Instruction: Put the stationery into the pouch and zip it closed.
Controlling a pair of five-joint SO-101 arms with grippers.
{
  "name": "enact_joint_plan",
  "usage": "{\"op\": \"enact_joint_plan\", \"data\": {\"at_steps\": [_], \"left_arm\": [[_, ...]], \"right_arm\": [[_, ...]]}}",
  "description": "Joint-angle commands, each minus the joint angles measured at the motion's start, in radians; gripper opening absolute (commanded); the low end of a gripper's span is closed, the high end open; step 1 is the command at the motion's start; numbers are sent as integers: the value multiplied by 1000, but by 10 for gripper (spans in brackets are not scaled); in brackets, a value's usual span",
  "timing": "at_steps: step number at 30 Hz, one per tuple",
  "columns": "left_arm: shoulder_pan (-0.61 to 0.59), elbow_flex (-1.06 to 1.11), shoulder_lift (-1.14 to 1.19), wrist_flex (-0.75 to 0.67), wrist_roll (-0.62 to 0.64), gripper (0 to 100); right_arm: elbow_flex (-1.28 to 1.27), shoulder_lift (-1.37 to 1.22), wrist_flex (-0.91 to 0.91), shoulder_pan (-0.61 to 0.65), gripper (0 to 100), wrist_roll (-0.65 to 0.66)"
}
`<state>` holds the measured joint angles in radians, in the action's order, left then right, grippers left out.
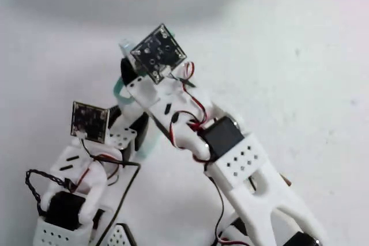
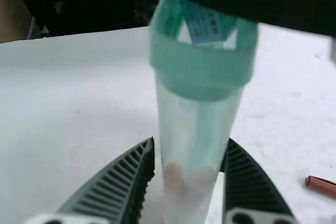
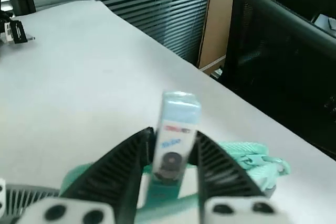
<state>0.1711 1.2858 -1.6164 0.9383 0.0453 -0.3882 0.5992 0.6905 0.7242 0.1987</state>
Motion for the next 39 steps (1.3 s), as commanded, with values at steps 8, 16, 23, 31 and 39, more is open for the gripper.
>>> {"op": "enact_joint_plan", "data": {"at_steps": [8,16,23,31,39], "left_arm": [[-10,-2,-12,-26,8,207],[-8,12,-12,-38,8,207],[-8,28,-12,-57,8,207],[-5,25,-12,-54,8,207],[-4,25,-12,-54,8,207]], "right_arm": [[2,213,77,-21,266,6],[196,186,361,-282,265,-100],[209,19,628,-570,265,95],[-6,-160,668,-714,265,307],[-259,-179,513,-716,265,493]]}}
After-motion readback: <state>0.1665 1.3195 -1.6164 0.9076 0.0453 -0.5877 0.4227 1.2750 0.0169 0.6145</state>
